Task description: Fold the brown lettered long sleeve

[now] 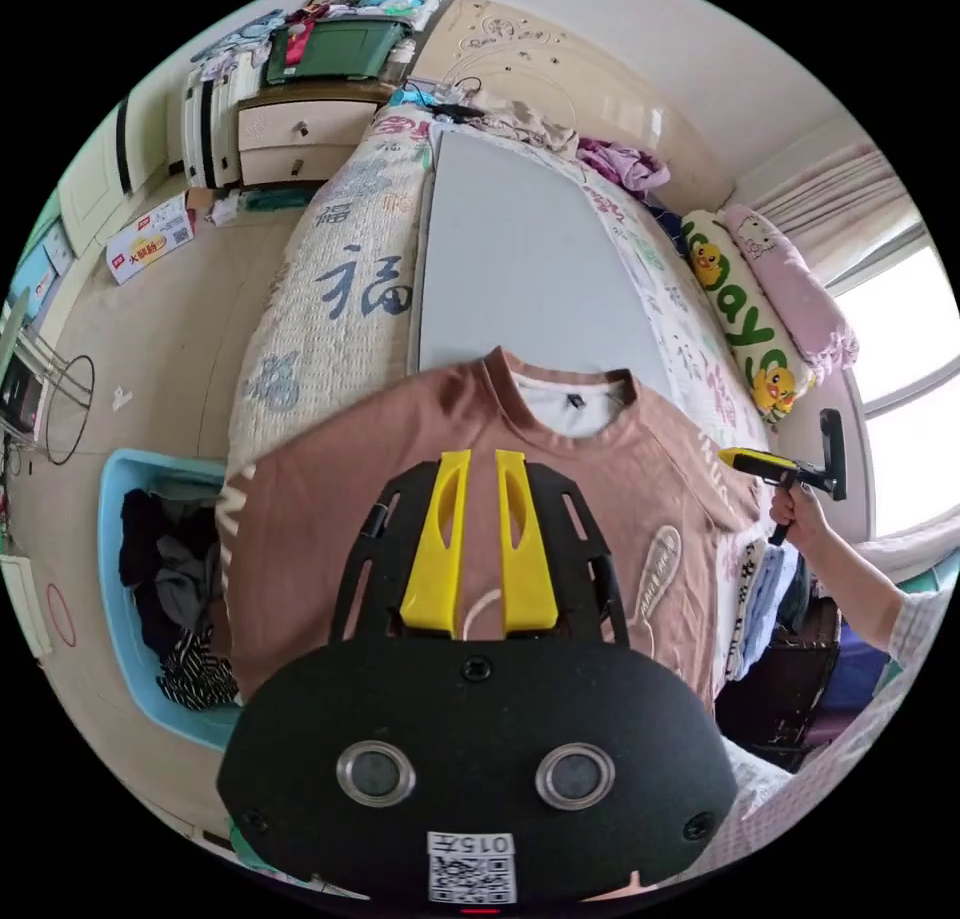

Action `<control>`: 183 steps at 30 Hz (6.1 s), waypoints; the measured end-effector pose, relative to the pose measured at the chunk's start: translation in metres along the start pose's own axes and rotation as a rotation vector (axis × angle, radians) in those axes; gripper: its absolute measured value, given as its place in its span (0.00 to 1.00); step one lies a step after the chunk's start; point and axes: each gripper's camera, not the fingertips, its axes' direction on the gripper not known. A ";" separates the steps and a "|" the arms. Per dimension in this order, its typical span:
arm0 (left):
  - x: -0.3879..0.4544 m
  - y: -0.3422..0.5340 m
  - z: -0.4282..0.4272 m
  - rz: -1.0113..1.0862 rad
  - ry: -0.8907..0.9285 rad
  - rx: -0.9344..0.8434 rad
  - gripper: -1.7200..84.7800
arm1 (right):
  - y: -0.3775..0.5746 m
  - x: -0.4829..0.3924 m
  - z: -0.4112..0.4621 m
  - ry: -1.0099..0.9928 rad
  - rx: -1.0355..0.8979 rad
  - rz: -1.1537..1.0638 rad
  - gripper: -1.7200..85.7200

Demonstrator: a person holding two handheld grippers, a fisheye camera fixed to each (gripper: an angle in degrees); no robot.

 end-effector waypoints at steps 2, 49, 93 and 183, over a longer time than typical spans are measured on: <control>-0.002 0.072 -0.042 -0.031 0.009 -0.025 0.09 | 0.059 0.003 -0.006 -0.048 -0.040 0.010 0.09; 0.214 0.400 -0.105 -0.342 -0.447 -0.361 0.08 | 0.487 0.052 0.254 -0.095 -0.450 0.383 0.10; 0.510 0.397 0.159 0.030 -0.051 -0.545 0.02 | 0.350 0.327 -0.004 -0.031 0.247 0.366 0.02; 0.237 0.266 0.056 -0.167 0.050 -0.377 0.11 | 0.377 -0.057 -0.085 -0.648 -0.146 0.165 0.10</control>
